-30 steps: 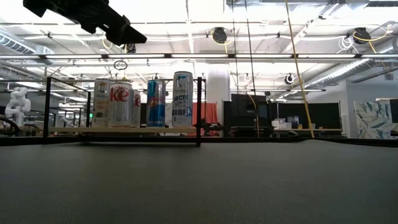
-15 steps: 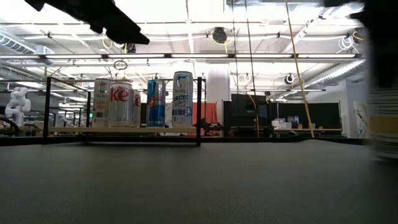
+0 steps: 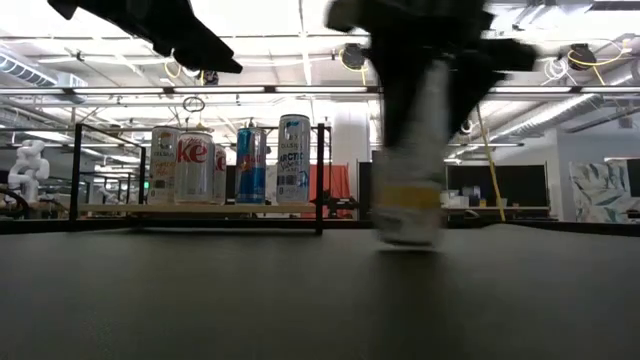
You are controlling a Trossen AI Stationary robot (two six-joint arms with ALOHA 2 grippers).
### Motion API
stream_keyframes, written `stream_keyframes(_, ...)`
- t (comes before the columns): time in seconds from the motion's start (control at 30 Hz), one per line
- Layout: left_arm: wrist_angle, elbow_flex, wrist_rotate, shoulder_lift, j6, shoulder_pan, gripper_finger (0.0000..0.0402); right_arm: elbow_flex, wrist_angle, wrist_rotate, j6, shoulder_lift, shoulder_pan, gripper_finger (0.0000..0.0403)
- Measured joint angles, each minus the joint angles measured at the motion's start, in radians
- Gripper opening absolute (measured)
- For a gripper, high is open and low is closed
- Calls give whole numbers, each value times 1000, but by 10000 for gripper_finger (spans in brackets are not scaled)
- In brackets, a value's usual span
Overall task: Place canned beverage on shelf
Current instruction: Align the white and yellow soda can with the other white and yellow soda can on the shelf
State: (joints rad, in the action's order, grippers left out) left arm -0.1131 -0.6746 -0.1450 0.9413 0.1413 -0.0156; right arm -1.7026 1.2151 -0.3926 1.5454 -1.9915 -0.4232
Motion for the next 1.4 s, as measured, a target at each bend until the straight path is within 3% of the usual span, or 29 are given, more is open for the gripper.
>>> stream_keyframes(0.23, -35, -1, -17, -11, 56, -85, 373, -119, -140, -27, -353, 1, 133, 223)
stream_keyframes(0.43, -213, -65, -16, -15, 36, -145, 373, -135, -381, -29, -645, 1, 241, 224)
stream_keyframes(0.57, -274, -72, 81, -15, 24, -154, 373, -135, -444, -26, -788, 1, 283, 223)
stream_keyframes(0.73, -321, -72, 184, -7, 26, -154, 373, -135, -454, 6, -890, 2, 318, 225)
stream_keyframes(0.9, -318, -72, 194, -8, 24, -154, 373, -135, -494, 63, -985, 2, 338, 223)
stream_keyframes(1.4, -296, -72, 274, 58, -32, -153, 373, -135, -726, 105, -1187, 3, 394, 224)
